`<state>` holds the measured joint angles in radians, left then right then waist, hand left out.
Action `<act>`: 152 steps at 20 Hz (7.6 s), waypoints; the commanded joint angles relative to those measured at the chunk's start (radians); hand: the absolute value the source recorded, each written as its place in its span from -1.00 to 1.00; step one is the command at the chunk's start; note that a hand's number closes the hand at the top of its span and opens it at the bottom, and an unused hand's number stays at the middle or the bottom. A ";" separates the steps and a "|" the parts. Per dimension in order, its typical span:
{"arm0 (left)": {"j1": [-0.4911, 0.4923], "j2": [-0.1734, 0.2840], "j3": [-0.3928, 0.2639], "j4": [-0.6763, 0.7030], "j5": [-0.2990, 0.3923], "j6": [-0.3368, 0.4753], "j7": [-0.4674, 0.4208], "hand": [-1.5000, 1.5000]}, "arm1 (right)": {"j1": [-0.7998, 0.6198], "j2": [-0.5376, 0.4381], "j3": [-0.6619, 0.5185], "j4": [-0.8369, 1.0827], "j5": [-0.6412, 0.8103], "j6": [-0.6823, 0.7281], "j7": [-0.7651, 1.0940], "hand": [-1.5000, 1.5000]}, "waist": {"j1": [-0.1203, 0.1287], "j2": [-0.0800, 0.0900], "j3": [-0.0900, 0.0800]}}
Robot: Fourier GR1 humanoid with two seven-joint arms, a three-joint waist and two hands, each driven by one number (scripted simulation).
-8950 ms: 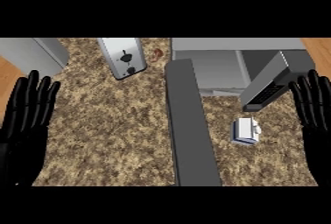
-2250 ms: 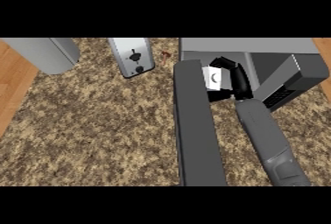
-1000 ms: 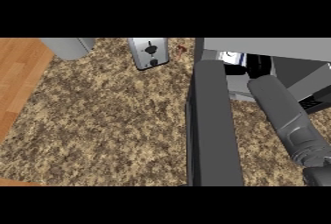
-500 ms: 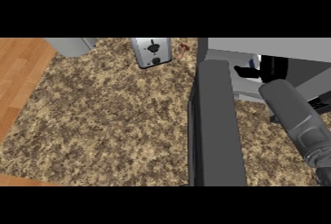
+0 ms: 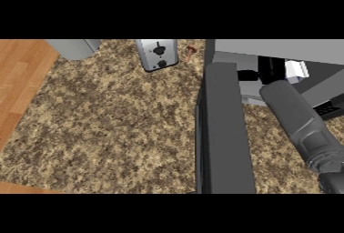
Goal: Pick up the milk, place it into the microwave and close the microwave
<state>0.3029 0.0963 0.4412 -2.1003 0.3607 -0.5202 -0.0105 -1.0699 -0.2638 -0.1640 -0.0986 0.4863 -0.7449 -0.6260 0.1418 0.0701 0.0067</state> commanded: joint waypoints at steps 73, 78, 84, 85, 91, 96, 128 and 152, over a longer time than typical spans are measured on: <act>-0.746 -0.096 -1.211 1.182 -0.247 0.817 -0.470 1.00 | 1.224 -0.012 -0.001 -1.279 -0.599 1.215 -0.156 -1.00 | -0.233 -0.058 -0.012; -0.843 -0.096 -1.301 1.224 -0.098 0.873 -0.425 1.00 | 1.219 -0.032 0.024 -1.393 -0.638 1.217 -0.085 -1.00 | -0.264 -0.053 -0.012; -0.929 -0.096 -1.337 1.193 0.025 0.921 -0.432 1.00 | 1.223 -0.061 0.052 -1.525 -0.704 1.244 0.020 -1.00 | -0.304 -0.048 -0.014; -0.895 -0.096 -1.353 1.204 0.042 0.946 -0.480 1.00 | 1.232 -0.042 0.068 -1.518 -0.702 1.245 0.003 -1.00 | -0.313 -0.042 -0.014; -0.972 -0.096 -1.325 1.194 0.161 1.041 -0.488 1.00 | 1.235 -0.122 0.051 -1.583 -0.743 1.289 0.063 -1.00 | -0.353 -0.037 -0.015; -1.030 -0.096 -1.276 1.197 0.256 1.156 -0.489 1.00 | 1.185 -0.161 0.024 -1.607 -0.767 1.282 0.106 -1.00 | -0.368 -0.031 -0.015; -1.199 -0.096 -1.237 1.296 0.582 1.340 -0.572 -1.00 | 0.911 -0.390 -0.149 -1.637 -0.585 1.163 0.107 1.00 | -0.423 0.023 -0.010; -1.220 -0.096 -1.261 1.338 0.682 1.305 -0.664 -1.00 | 0.834 -0.299 -0.112 -1.388 -0.935 1.339 0.203 -1.00 | -0.412 0.041 -0.006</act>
<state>-0.8485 -0.0006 -0.8917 -0.8369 1.0059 0.7721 -0.6863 -0.2164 -0.5528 -0.2671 -1.5256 -0.4161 0.5708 -0.4299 -0.2713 0.1018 0.0020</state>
